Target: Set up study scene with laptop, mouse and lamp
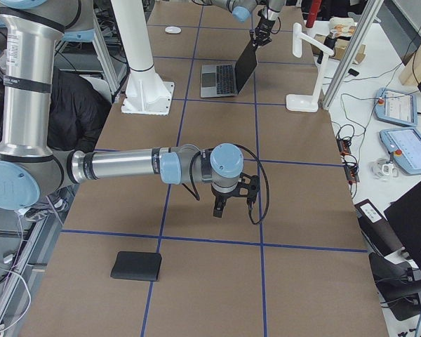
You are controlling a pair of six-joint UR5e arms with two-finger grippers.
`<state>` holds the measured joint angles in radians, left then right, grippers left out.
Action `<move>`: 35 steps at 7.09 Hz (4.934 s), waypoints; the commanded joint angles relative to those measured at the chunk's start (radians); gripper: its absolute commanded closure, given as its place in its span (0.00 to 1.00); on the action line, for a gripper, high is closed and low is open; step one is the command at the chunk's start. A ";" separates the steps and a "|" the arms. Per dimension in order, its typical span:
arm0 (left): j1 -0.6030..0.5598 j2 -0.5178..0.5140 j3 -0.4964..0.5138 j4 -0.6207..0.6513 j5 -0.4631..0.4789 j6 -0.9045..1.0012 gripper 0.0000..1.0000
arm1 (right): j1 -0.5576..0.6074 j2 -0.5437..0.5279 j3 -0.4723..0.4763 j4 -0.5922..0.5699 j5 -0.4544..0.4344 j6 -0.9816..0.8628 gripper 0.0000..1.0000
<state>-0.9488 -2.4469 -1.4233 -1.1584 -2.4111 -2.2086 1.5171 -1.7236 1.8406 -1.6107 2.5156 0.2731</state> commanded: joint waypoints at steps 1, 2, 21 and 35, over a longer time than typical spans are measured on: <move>0.005 0.006 0.012 -0.030 0.006 0.001 1.00 | 0.000 0.001 -0.001 0.000 -0.001 0.000 0.01; 0.005 0.006 0.014 -0.037 0.006 0.000 0.58 | 0.000 0.001 -0.001 0.000 -0.001 0.000 0.01; -0.070 0.364 -0.592 -0.026 0.222 0.609 0.00 | -0.038 -0.211 -0.311 0.071 0.005 -0.977 0.01; -0.025 0.359 -0.592 -0.029 0.293 0.629 0.00 | -0.152 -0.162 -0.434 -0.026 0.003 -1.243 0.01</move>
<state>-0.9751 -2.0878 -2.0158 -1.1882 -2.1201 -1.5803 1.3653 -1.8939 1.4178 -1.6353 2.5194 -0.9675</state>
